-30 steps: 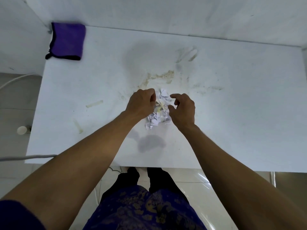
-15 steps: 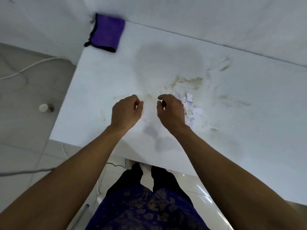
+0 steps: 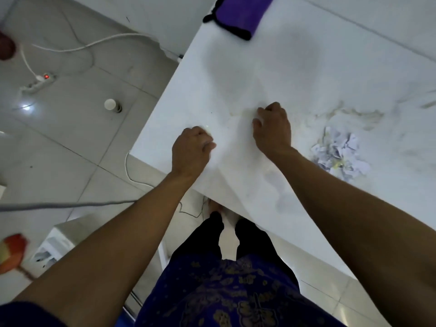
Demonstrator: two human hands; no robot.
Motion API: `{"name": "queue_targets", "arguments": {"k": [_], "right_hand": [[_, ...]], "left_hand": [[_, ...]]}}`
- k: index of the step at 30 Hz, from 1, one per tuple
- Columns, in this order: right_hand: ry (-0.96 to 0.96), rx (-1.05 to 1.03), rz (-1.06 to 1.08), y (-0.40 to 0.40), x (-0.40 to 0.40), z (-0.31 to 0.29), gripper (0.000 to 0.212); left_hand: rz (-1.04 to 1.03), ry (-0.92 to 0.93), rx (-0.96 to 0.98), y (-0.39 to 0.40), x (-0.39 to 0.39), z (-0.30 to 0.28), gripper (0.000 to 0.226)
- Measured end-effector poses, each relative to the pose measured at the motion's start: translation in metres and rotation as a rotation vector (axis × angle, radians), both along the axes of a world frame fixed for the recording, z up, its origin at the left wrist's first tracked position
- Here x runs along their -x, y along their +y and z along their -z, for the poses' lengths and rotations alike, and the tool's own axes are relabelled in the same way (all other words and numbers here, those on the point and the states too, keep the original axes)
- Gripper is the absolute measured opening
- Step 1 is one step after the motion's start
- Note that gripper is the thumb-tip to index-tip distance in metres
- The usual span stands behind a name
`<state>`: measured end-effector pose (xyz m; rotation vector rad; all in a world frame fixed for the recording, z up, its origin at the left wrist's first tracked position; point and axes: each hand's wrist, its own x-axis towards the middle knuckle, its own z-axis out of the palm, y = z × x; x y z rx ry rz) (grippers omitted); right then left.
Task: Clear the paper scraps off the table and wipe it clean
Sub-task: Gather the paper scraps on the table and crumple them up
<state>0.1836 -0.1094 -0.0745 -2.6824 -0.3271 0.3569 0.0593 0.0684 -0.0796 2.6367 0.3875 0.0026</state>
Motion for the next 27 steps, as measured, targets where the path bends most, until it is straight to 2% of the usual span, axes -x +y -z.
{"name": "queue_targets", "arguments": {"k": [2,7,13,15,19,22,27], "right_hand": [[-0.023,0.007,0.035,0.004,-0.002,0.005,0.019],[-0.046,-0.004,0.122,0.016,0.001,0.005,0.016],[0.035,-0.045,0.213,0.025,0.002,0.003,0.007],[0.044,-0.126,0.195,0.028,0.006,-0.001,0.006],[-0.06,-0.421,0.186,0.026,0.023,-0.026,0.009],[-0.088,-0.529,0.306,0.003,0.032,-0.046,0.008],[-0.061,-0.426,0.599,-0.08,0.046,-0.06,0.006]], "left_hand": [[0.023,-0.04,-0.03,0.001,-0.003,0.002,0.006],[0.088,-0.004,-0.035,0.005,-0.007,0.006,0.006],[-0.06,-0.012,0.113,0.016,-0.013,-0.016,0.008],[-0.088,-0.045,0.153,0.018,-0.016,-0.023,0.009],[-0.105,-0.129,0.222,0.02,-0.022,-0.038,0.009],[-0.036,-0.128,0.268,0.008,-0.027,-0.049,0.009],[0.143,-0.127,0.32,-0.051,-0.039,-0.058,0.009]]}}
